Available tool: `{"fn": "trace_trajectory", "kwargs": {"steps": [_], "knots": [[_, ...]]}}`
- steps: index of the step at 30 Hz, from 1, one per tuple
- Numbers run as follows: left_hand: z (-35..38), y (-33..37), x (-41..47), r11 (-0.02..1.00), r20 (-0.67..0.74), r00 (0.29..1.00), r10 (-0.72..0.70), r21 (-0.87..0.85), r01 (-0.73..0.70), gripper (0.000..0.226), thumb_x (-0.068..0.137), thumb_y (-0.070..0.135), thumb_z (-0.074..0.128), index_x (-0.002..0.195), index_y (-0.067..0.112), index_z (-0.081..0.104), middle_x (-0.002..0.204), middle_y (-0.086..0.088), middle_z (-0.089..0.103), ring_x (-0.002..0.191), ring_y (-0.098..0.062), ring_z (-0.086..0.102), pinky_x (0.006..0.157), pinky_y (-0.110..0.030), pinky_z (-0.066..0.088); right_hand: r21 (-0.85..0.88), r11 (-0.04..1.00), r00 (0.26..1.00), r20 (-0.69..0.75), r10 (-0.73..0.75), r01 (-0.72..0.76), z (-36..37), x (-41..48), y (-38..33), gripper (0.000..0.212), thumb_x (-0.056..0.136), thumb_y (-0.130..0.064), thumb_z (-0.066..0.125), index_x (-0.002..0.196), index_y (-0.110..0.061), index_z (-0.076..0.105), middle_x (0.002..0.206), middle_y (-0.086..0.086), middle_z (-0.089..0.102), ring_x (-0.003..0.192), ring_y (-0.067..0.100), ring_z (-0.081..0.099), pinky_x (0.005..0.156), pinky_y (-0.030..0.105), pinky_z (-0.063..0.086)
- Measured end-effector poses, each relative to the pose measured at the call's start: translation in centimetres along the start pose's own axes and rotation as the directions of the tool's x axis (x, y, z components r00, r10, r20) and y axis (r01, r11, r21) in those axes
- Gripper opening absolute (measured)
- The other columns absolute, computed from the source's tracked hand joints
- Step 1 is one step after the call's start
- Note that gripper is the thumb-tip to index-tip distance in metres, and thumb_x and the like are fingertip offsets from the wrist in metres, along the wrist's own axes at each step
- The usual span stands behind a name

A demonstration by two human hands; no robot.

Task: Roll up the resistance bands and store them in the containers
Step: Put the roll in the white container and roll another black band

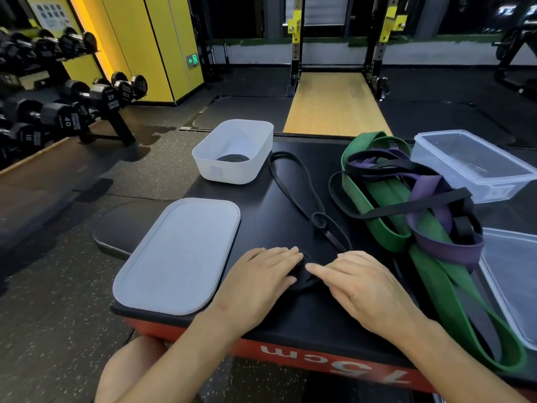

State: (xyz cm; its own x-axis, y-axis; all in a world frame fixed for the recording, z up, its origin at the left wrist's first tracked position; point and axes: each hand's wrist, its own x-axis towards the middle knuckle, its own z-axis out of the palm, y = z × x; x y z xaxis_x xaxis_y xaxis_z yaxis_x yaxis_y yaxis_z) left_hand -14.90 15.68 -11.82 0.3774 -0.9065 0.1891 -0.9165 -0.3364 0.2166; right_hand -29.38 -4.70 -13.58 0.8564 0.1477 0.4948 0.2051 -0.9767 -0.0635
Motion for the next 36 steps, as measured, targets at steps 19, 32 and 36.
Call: {"fn": "trace_trajectory", "kwargs": {"steps": [19,32,36], "knots": [[0.1,-0.6,1.0,0.955,0.011,0.999,-0.051,-0.294,0.052,0.057,0.085,0.061,0.072,0.132,0.032,0.061,0.142,0.029,0.045,0.132,0.008,0.04,0.106,-0.005,0.028,0.128,0.975,0.982,0.082,0.171,-0.18,1.2,0.9,0.9,0.019,0.096,-0.029,0.068,0.115,-0.031,0.067,0.119,-0.02,0.066,0.117,0.0,0.058,0.119,0.032,0.029],[1.1,-1.3,0.9,0.947,-0.066,0.996,-0.066,-0.317,0.042,0.052,0.08,0.053,0.063,0.13,0.04,0.071,0.142,0.024,0.044,0.136,0.001,0.033,0.116,-0.015,0.025,0.214,0.956,0.979,0.058,0.195,-0.203,1.0,1.1,0.7,0.015,0.096,-0.046,0.062,0.103,-0.033,0.067,0.119,-0.023,0.058,0.117,-0.002,0.053,0.113,0.035,0.037],[1.2,-1.2,0.8,0.941,-0.06,0.997,-0.058,-0.337,0.035,0.052,0.079,0.05,0.064,0.129,0.039,0.071,0.139,0.025,0.048,0.13,0.0,0.04,0.112,-0.018,0.034,0.236,0.94,0.968,0.097,0.229,-0.246,0.8,1.1,0.7,0.015,0.096,-0.044,0.063,0.109,-0.038,0.062,0.137,-0.023,0.055,0.136,-0.004,0.042,0.123,0.036,0.025]]}}
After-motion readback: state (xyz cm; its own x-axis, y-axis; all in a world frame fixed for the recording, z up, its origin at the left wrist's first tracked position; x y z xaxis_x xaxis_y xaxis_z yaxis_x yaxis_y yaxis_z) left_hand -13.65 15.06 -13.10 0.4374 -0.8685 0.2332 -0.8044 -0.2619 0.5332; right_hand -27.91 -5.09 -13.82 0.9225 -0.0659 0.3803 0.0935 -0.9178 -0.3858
